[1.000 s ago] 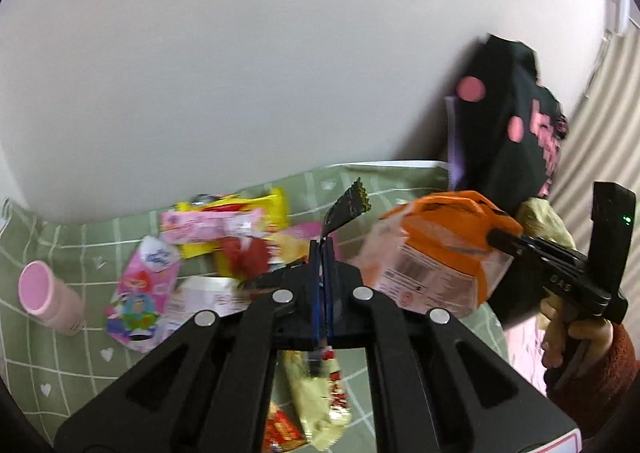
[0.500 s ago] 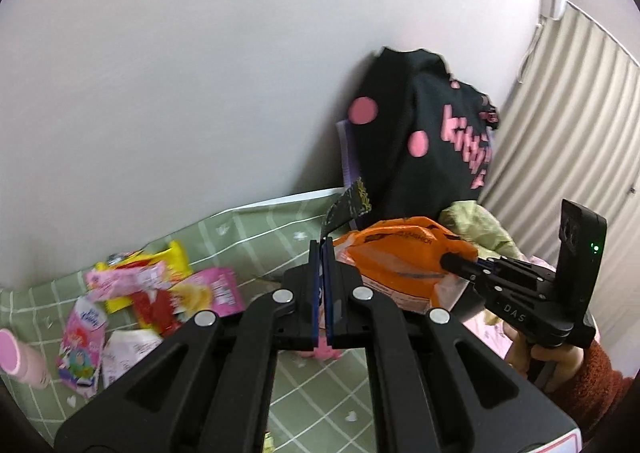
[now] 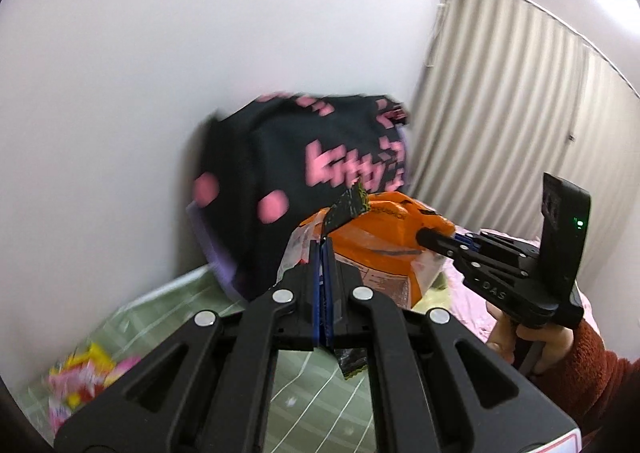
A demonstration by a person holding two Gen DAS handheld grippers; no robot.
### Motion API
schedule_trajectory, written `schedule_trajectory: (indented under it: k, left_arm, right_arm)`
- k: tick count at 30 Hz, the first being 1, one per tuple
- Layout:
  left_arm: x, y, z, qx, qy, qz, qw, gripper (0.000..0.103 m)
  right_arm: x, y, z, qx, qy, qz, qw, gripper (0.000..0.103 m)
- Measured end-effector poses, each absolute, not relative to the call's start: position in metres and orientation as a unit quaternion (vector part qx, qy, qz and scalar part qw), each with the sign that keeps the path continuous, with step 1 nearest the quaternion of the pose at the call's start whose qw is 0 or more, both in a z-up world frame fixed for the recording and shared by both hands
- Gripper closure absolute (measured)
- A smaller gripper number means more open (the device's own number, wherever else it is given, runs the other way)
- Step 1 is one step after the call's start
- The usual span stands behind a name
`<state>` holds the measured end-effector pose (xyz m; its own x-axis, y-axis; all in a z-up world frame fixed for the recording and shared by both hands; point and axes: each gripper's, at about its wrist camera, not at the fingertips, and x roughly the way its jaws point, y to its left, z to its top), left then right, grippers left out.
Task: Collect trash
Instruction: 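Carry the black strip with the left gripper while the right gripper carries the orange bag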
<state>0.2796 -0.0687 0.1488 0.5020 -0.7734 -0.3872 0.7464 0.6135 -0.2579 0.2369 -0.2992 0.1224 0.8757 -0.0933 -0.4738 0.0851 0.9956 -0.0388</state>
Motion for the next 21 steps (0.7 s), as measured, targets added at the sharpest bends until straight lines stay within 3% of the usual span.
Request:
schedule_trajectory:
  k: [8, 21]
  left_arm:
    - [0.27, -0.149, 0.175, -0.002, 0.216, -0.502, 0.838, 0.101]
    - [0.289, -0.281, 0.15, -0.018, 0.255, -0.575, 0.777, 0.101]
  right_arm:
    - [0.195, -0.371, 0.154, -0.013, 0.214, -0.128, 0.968, 0.095]
    - [0.141, -0.476, 0.153, 0.002, 0.21, -0.233, 0.949, 0.095]
